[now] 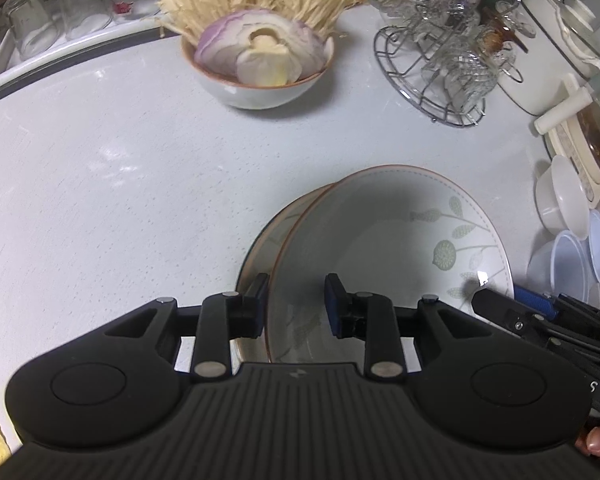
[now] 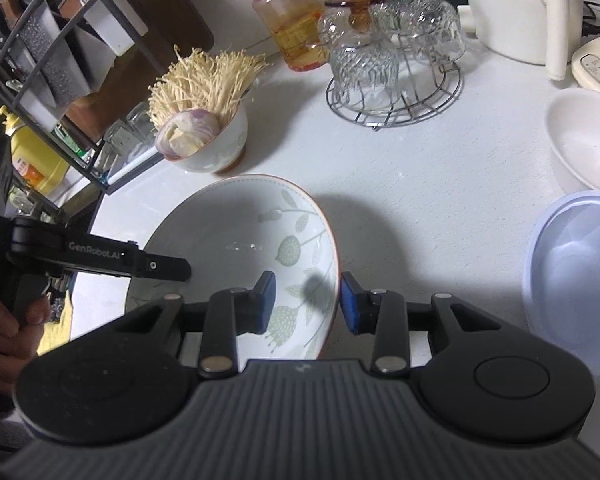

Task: Organize plates and bowls
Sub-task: 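Lower the held white leaf plate onto the stacked plates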

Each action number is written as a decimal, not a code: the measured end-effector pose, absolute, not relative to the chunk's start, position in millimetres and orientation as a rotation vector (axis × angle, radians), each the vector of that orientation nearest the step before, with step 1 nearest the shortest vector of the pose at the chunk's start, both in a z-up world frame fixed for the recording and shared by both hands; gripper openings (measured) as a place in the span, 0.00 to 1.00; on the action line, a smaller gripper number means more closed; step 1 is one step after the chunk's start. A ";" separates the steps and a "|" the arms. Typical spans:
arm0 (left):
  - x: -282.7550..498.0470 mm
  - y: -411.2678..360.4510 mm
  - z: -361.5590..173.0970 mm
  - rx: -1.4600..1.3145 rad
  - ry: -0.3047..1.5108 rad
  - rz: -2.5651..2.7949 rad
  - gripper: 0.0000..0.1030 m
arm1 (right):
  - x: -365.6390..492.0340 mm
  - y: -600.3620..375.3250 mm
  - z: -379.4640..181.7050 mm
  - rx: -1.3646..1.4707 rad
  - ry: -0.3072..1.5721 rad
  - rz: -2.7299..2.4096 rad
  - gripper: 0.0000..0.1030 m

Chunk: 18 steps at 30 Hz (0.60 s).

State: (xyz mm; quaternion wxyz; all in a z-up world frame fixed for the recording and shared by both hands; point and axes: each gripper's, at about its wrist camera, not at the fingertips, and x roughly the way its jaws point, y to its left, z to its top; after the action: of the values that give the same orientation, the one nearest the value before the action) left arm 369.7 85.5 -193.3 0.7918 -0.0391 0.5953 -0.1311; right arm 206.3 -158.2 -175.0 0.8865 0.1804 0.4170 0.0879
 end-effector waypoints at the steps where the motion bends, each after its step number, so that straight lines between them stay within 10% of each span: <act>1: 369.1 87.1 -192.9 -0.094 1.278 -0.281 0.32 | 206.7 -157.1 -175.9 0.372 0.869 0.184 0.36; 18: 364.3 120.6 -188.0 -0.291 1.370 -0.311 0.41 | 212.6 -146.8 -179.5 0.301 0.896 0.174 0.30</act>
State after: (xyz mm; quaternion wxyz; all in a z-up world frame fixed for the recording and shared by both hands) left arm 364.3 120.6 -188.0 0.7535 -0.1333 0.6279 -0.1425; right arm 212.6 -146.8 -179.5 0.8868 0.1445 0.4309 0.0836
